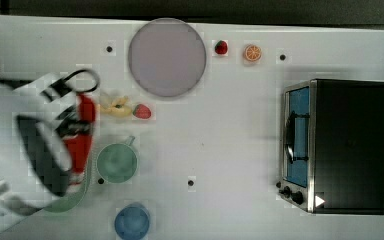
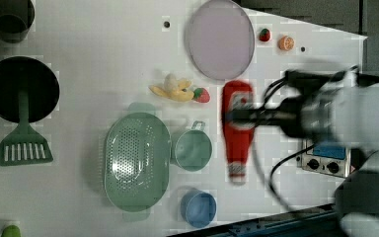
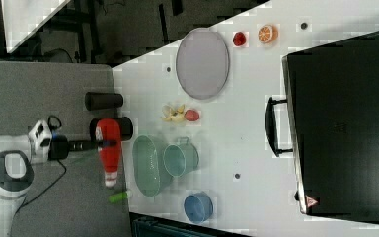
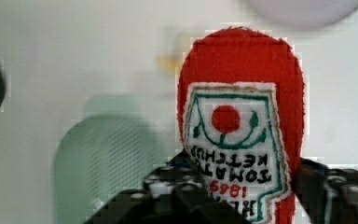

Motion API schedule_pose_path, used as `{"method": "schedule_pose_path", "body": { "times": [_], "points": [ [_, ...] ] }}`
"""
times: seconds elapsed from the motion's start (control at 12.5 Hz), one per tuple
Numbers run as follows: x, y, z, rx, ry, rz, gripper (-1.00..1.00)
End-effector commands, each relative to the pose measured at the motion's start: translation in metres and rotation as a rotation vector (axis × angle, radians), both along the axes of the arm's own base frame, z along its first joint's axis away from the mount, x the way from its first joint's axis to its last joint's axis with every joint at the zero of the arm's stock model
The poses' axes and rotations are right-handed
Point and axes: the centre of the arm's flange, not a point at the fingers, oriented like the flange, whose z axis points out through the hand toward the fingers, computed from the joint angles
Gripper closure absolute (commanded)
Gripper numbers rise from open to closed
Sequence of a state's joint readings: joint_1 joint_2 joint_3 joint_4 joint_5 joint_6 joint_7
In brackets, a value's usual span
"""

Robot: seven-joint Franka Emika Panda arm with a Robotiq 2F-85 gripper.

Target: Pick ketchup from strainer and place it on the table

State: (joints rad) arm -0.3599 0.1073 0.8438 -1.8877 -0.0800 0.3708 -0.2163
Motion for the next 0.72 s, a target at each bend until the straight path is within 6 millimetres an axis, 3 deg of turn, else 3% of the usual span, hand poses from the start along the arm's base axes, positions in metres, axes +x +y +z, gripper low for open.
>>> {"method": "schedule_pose_path", "body": {
  "times": [0.08,0.32,0.48,0.72],
  "points": [
    [0.041,-0.119,0.008,-0.022,-0.007,0.025,-0.13],
    [0.055,-0.199,-0.002,-0.026,0.013,-0.014,-0.13],
    [0.053,-0.246,-0.019,-0.032,0.045,-0.079,-0.13],
    [0.042,-0.291,-0.055,-0.034,0.059,-0.155,-0.13]
  ]
}}
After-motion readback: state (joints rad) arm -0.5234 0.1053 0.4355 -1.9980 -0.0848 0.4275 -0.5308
